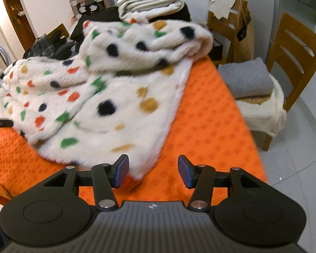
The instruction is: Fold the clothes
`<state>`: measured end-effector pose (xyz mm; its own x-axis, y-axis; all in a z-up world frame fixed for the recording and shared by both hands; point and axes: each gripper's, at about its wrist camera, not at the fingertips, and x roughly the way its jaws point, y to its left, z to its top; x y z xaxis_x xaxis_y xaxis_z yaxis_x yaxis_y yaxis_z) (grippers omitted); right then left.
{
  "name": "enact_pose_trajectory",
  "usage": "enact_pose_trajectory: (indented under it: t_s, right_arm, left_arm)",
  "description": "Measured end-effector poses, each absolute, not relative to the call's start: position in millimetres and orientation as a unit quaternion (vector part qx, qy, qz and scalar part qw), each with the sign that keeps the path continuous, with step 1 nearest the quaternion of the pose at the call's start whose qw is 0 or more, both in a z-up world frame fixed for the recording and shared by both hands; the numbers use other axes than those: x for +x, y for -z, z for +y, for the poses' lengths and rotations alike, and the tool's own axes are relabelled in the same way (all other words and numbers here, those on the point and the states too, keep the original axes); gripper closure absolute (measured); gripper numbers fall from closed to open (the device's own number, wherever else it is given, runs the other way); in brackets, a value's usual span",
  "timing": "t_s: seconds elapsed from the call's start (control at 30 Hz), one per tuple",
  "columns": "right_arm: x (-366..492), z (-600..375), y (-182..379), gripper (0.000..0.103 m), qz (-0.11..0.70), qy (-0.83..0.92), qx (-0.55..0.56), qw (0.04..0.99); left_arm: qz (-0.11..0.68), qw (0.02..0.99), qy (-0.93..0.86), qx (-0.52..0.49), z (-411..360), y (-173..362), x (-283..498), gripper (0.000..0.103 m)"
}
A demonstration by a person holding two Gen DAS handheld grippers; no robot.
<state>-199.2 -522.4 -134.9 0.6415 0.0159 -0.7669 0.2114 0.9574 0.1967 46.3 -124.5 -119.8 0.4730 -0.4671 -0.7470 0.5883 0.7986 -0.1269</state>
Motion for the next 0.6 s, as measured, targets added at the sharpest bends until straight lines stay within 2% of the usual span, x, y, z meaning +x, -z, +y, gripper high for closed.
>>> enact_pose_trajectory:
  t_s: [0.1,0.33,0.37,0.43,0.47,0.5,0.53,0.57,0.6]
  right_arm:
    - [-199,-503,145,0.043,0.418,0.052,0.131,0.897]
    - [-188,-489,170,0.043,0.414,0.081,0.140,0.896]
    - [-186,-489,174,0.047,0.414,0.088,0.143,0.895]
    - [-182,-492,179,0.069,0.414,0.100,0.160,0.890]
    - [-179,-494,183,0.089,0.417,0.103,0.172,0.887]
    - [-178,-495,184,0.093,0.417,0.108,0.176,0.885]
    - [-179,-495,183,0.094,0.414,0.117,0.175,0.886]
    - [-180,-495,180,0.094,0.409,0.126,0.174,0.887]
    - [-182,-495,176,0.095,0.404,0.134,0.174,0.888]
  left_arm:
    - [0.395,0.839,0.355,0.117,-129,128,58,0.032]
    - [0.439,0.767,0.434,0.178,-141,161,74,0.032]
    - [0.441,0.760,0.440,0.183,-141,164,73,0.031]
    - [0.442,0.752,0.450,0.192,-142,168,71,0.029]
    - [0.440,0.750,0.454,0.196,-142,169,70,0.028]
    - [0.438,0.748,0.457,0.200,-143,169,69,0.030]
    - [0.439,0.746,0.460,0.202,-143,169,68,0.035]
    - [0.434,0.747,0.460,0.206,-142,167,66,0.060]
    - [0.428,0.749,0.458,0.215,-141,165,64,0.095]
